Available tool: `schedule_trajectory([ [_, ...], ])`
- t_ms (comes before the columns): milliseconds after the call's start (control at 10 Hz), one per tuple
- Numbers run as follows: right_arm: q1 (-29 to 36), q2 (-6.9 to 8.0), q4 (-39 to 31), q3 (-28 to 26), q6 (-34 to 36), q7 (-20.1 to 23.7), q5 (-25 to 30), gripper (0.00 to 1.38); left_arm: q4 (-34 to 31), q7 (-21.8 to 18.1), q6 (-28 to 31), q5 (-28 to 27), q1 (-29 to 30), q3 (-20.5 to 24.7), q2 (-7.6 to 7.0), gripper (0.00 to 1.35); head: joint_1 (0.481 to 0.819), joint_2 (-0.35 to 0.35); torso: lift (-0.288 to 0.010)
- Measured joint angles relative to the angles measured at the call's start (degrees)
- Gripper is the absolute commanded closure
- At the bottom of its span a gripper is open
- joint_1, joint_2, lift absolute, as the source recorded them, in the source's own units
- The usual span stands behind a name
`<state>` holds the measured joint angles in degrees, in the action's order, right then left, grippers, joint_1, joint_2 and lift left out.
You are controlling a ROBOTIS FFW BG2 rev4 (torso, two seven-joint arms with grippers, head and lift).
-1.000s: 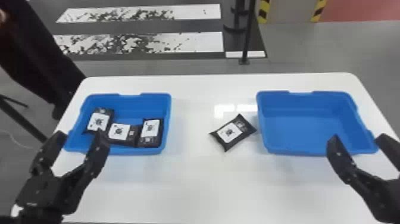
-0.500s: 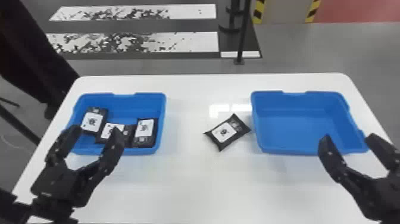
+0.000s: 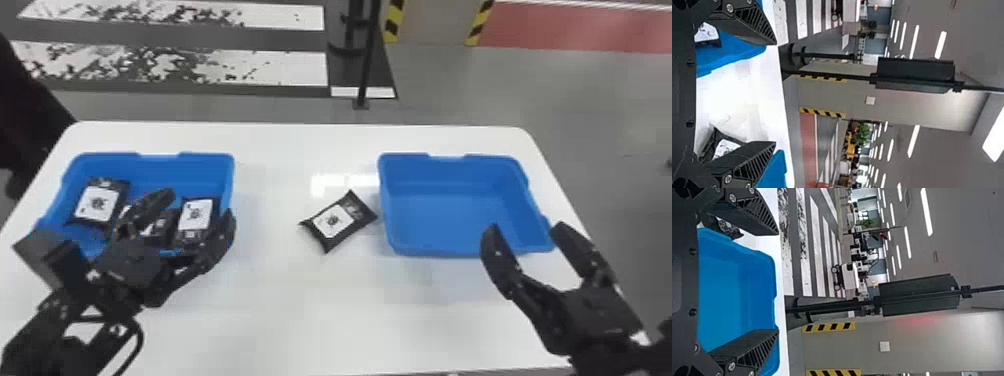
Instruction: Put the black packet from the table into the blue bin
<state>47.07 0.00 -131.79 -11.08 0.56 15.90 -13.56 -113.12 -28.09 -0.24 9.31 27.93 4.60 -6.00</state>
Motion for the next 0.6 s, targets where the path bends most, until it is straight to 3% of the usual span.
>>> schedule_trajectory([
  [200,-0.79,0.0,0.38,0.07,0.0,0.01,0.18,0.13,6.54,-2.76,1.17,-4.91,-8.03,-5.05,0.0,0.12,0.695,-0.163,-0.11],
  [600,-1.27,0.0,0.52,0.0,0.0,0.01,0.26,0.13,11.84,-7.19,5.75,-15.03,-15.67,-11.85,0.42,0.12,0.695,-0.263,-0.11],
])
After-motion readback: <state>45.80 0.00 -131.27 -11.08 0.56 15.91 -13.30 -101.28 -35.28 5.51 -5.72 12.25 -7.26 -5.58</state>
